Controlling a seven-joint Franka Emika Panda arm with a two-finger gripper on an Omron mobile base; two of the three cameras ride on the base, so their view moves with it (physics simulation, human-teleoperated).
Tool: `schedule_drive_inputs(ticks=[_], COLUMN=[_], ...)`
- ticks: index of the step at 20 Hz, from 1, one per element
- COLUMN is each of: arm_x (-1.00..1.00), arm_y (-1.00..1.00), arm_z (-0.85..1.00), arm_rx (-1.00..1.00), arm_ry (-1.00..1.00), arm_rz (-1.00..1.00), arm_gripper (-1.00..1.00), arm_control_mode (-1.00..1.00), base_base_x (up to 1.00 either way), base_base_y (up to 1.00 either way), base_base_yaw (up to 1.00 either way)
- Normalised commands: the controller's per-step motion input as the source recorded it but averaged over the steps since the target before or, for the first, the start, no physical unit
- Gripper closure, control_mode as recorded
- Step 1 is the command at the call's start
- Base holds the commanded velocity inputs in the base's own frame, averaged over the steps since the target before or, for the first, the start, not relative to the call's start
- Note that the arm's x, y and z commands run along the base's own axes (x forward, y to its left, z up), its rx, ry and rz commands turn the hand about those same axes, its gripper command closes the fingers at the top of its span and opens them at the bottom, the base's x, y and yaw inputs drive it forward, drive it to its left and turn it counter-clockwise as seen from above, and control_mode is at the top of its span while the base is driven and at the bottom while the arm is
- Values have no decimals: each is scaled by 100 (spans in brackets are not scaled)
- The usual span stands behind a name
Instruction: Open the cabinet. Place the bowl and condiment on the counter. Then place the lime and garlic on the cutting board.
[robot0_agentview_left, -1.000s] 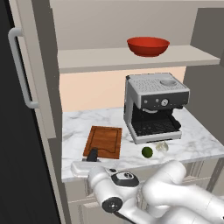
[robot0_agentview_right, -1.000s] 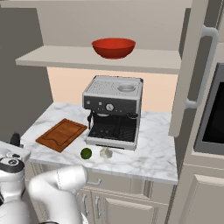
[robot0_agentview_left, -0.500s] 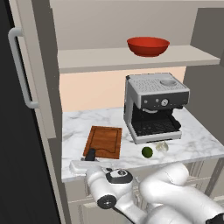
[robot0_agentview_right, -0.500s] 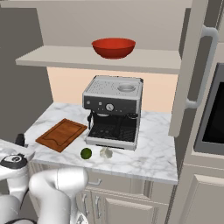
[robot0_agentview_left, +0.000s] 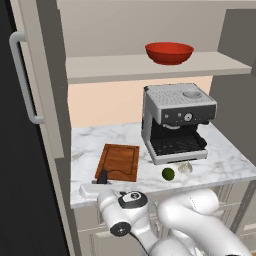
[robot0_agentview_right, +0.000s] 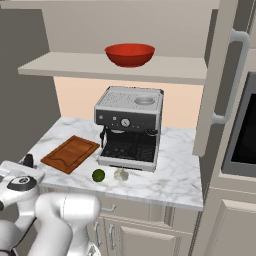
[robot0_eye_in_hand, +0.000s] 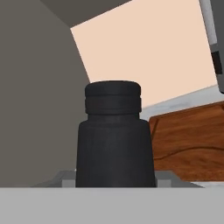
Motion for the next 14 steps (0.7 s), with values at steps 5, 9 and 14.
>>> schedule_drive_inputs(ticks=[5,9,14], arm_x=[13,16,23], arm_y=[18,27,26], arm_z=[-20,-12,-20], arm_rx=[-1,0,0], arm_ry=[0,0,0], arm_rz=[0,0,0], arm_gripper=[100,100,100], arm_control_mode=[-100,-100,-100], base_base_x=[0,0,0], base_base_y=[0,0,0], base_base_yaw=[0,0,0])
